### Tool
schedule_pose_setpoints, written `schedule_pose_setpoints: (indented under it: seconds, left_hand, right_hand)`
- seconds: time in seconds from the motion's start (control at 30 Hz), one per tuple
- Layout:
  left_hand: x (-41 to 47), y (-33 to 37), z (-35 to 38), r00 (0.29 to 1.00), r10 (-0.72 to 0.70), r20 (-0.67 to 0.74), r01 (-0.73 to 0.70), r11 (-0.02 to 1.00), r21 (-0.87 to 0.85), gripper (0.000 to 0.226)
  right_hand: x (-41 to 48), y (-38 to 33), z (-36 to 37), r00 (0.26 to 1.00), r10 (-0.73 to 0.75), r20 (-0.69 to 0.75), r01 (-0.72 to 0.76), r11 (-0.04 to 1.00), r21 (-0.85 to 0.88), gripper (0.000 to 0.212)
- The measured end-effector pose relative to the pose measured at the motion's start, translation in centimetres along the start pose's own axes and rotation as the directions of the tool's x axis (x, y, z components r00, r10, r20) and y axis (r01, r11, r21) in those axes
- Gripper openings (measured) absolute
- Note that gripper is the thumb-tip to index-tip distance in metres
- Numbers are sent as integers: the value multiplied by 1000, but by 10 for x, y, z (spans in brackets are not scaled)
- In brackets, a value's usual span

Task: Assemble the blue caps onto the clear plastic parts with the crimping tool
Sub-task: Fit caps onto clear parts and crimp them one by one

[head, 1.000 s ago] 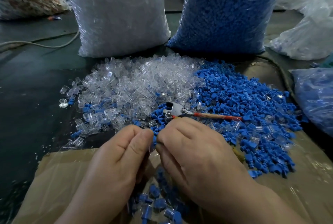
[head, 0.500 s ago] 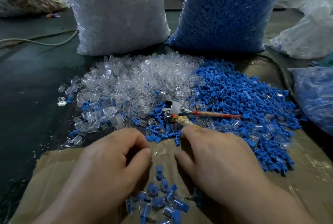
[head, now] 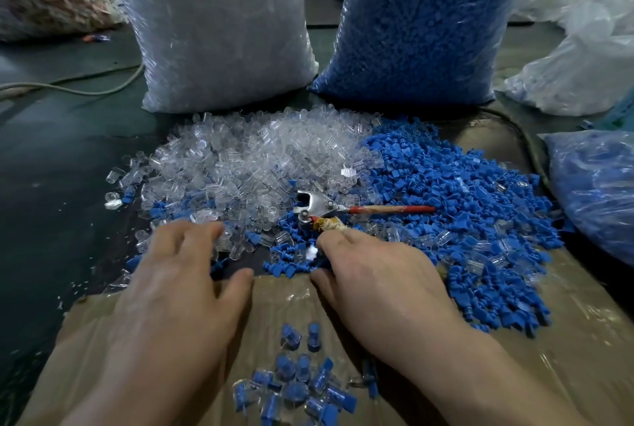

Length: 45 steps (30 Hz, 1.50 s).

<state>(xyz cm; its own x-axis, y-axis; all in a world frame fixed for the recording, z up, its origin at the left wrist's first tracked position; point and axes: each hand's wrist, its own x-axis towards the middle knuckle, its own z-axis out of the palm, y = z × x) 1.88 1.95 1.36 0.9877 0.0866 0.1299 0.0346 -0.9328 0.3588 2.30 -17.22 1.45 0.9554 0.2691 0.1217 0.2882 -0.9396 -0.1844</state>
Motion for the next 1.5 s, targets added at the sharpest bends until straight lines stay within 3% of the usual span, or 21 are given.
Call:
schedule_pose_setpoints:
  seconds: [0.1,0.3,0.53,0.77,0.93,1.03,1.07,1.13,1.23,1.33,1.43,1.5]
  left_hand:
    - [0,4,2,995,75,60,-78,996,43,47]
    - [1,-2,8,979,198,44,-193,977,-87,20]
    - [0,0,13,988,147,-39,-152,960,-237,22]
    - [0,-3,18,980,78,-186,-144,915,-376,23]
    - [-2,-5,21,984,-48,-174,-86,723,-685,10]
    - [-1,-1,22,995,-100,16,55,400,-915,12]
    - [0,0,22,992,-93,82,105,283,-953,12]
    - [1,2,20,986,-37,161,165,142,-976,8]
    - [-1,5,21,978,33,206,202,90,-975,22]
    - [-4,9,19,974,70,215,205,129,-970,30]
    - [-7,8,18,973,70,220,205,173,-963,36]
    - [-8,10,16,971,81,224,207,173,-963,30]
  right_hand:
    - [0,1,-1,999,29,24,-29,1000,6,13]
    - [-6,4,-5,999,39,38,-42,998,55,8]
    - [-9,5,-12,999,40,33,-46,972,231,13]
    - [-9,2,-9,990,141,0,-118,829,547,10]
    - [-12,3,-12,984,174,25,-130,625,769,3]
    - [-14,1,-14,986,147,78,-140,473,870,5]
    - [-15,0,-14,987,139,79,-136,463,876,5]
    - [-14,0,-13,990,128,62,-116,471,874,6]
    - [-13,-1,-11,993,115,37,-86,451,888,8]
    - [-13,-2,-11,993,120,-4,-42,381,923,12]
    - [-13,0,-12,992,130,6,-38,244,969,14]
    - [-14,-1,-13,994,113,2,-29,244,969,10]
